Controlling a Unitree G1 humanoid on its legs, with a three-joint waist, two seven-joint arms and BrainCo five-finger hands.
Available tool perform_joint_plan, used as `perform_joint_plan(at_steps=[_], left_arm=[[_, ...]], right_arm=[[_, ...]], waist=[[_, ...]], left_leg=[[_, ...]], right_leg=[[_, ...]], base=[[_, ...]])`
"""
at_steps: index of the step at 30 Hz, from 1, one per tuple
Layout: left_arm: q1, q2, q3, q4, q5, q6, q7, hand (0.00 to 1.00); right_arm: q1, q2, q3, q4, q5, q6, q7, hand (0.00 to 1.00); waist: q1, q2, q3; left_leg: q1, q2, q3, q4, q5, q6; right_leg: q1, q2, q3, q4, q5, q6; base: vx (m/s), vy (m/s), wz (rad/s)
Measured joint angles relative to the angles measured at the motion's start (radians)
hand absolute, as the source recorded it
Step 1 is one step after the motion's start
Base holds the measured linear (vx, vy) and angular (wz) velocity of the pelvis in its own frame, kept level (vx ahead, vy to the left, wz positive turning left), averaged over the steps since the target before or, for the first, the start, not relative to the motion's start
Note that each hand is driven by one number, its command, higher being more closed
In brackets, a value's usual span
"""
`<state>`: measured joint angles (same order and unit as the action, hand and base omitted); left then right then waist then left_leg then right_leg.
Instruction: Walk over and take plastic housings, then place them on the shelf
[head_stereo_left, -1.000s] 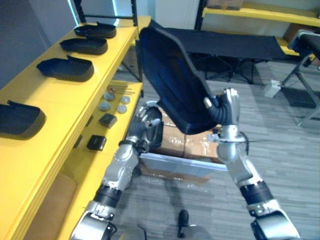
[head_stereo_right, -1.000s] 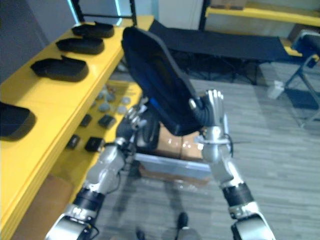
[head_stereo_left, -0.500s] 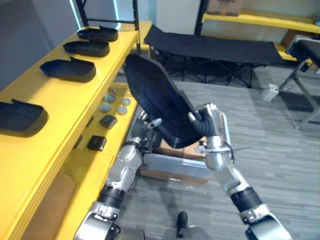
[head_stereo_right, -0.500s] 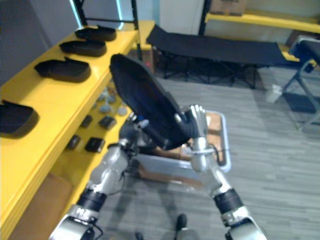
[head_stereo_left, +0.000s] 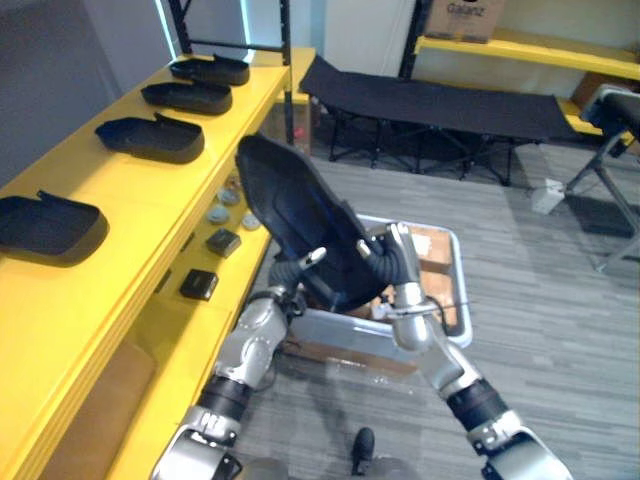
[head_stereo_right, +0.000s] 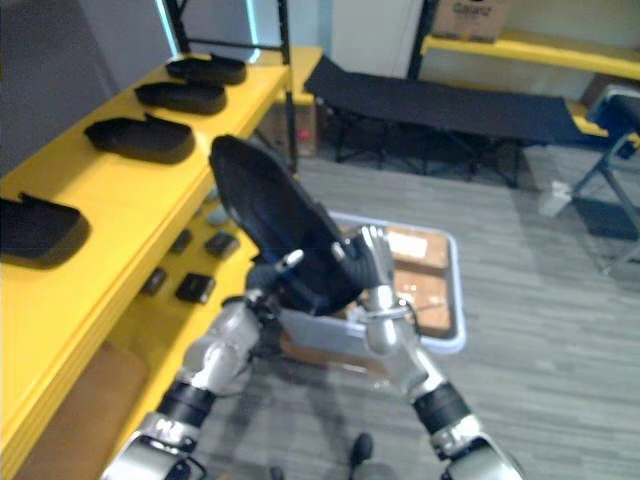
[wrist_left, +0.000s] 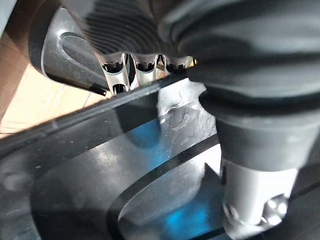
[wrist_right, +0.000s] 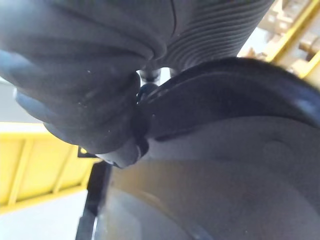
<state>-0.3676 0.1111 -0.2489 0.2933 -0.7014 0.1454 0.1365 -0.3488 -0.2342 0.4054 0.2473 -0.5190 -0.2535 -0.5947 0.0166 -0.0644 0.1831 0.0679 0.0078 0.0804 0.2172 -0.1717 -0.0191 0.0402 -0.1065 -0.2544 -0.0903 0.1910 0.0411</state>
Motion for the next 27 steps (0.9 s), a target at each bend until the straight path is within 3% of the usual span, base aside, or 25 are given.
perform_joint_plan(at_steps=[4, 8, 12, 13, 21, 23, 27], left_arm=[[0.004, 0.000, 0.000, 0.003, -0.008, -0.018, 0.022, 1.00], [0.009, -0.001, -0.010, 0.002, -0.010, -0.070, 0.087, 1.00], [0.016, -0.001, -0.019, 0.002, -0.018, -0.101, 0.087, 1.00], [0.017, -0.001, -0.020, 0.002, -0.018, -0.109, 0.086, 1.00], [0.019, -0.001, -0.017, -0.001, -0.027, -0.147, 0.087, 1.00], [0.019, -0.001, -0.016, -0.008, -0.025, -0.162, 0.089, 1.00], [0.041, -0.003, -0.007, -0.074, 0.085, -0.192, 0.127, 1.00]], right_arm=[[0.002, 0.007, 0.021, 0.000, -0.003, -0.004, -0.022, 1.00], [0.002, 0.024, 0.032, 0.000, -0.005, -0.004, -0.038, 1.00], [0.002, 0.027, 0.031, 0.000, -0.005, -0.007, -0.040, 1.00], [0.002, 0.027, 0.032, 0.000, -0.005, -0.009, -0.040, 0.00], [0.032, 0.034, 0.030, -0.003, 0.003, -0.070, -0.042, 0.00], [0.043, 0.033, 0.030, -0.005, 0.042, -0.089, -0.040, 0.00], [0.084, 0.035, 0.021, -0.043, 0.175, -0.134, 0.001, 0.00]], waist=[[-0.002, 0.000, -0.005], [-0.002, 0.000, -0.005], [-0.004, -0.003, -0.006], [-0.003, -0.003, -0.007], [-0.004, -0.018, -0.016], [-0.004, -0.021, -0.018], [-0.003, -0.022, -0.019]], left_leg=[[0.000, 0.000, 0.000, 0.001, 0.000, 0.000], [0.000, 0.000, -0.001, 0.001, 0.000, 0.000], [0.001, 0.000, -0.015, 0.001, 0.000, 0.000], [0.001, 0.000, -0.016, 0.000, 0.000, -0.001], [0.002, 0.001, -0.013, -0.004, 0.000, 0.000], [0.002, 0.001, -0.011, -0.005, 0.000, 0.000], [0.003, 0.003, 0.003, -0.013, 0.000, -0.001]], right_leg=[[0.000, 0.000, 0.000, 0.000, -0.006, -0.006], [0.001, -0.001, -0.003, 0.000, -0.008, -0.006], [0.009, -0.002, -0.020, 0.000, -0.006, -0.004], [0.010, -0.001, -0.021, 0.000, -0.006, -0.004], [0.008, -0.001, -0.018, 0.000, -0.003, -0.001], [0.007, -0.001, -0.017, 0.000, -0.003, -0.001], [-0.001, 0.001, -0.006, 0.000, -0.005, -0.004]], base=[[0.00, 0.000, 0.00], [0.00, 0.000, 0.01], [0.00, 0.002, 0.10], [0.01, 0.005, 0.07], [0.00, 0.000, 0.00], [0.00, 0.000, 0.00], [0.00, 0.001, -0.09]])
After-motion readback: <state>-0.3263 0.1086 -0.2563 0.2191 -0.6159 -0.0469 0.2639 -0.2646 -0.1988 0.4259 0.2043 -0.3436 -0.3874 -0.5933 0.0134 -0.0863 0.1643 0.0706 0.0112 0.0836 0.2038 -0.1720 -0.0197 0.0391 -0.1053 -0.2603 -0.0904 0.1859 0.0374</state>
